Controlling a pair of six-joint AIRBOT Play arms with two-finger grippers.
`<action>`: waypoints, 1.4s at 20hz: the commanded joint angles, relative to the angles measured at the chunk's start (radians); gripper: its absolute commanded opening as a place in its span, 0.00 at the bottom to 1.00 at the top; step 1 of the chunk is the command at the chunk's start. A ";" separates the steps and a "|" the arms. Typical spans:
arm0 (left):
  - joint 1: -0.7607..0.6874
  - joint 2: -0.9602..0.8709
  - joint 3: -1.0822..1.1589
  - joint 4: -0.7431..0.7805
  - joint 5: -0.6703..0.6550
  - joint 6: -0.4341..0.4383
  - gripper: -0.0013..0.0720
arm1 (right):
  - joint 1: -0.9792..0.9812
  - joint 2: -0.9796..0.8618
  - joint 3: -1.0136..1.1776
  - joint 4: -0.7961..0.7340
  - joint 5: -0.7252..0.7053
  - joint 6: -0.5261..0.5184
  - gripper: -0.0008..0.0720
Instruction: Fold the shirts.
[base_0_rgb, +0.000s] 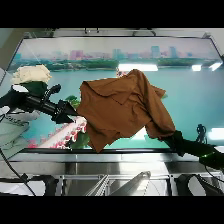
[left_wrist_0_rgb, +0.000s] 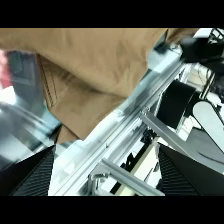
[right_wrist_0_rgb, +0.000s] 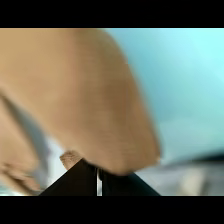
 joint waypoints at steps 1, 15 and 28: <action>-0.032 0.001 -0.005 0.036 -0.006 -0.020 0.97 | -0.001 0.013 0.071 0.084 0.024 -0.055 0.04; -0.309 -0.080 -0.167 -0.005 0.398 -0.030 0.71 | 0.000 -0.010 0.191 0.167 0.040 -0.112 0.04; -0.199 0.040 -0.134 -0.009 0.238 0.031 0.05 | -0.001 -0.010 0.192 0.205 0.047 -0.138 0.04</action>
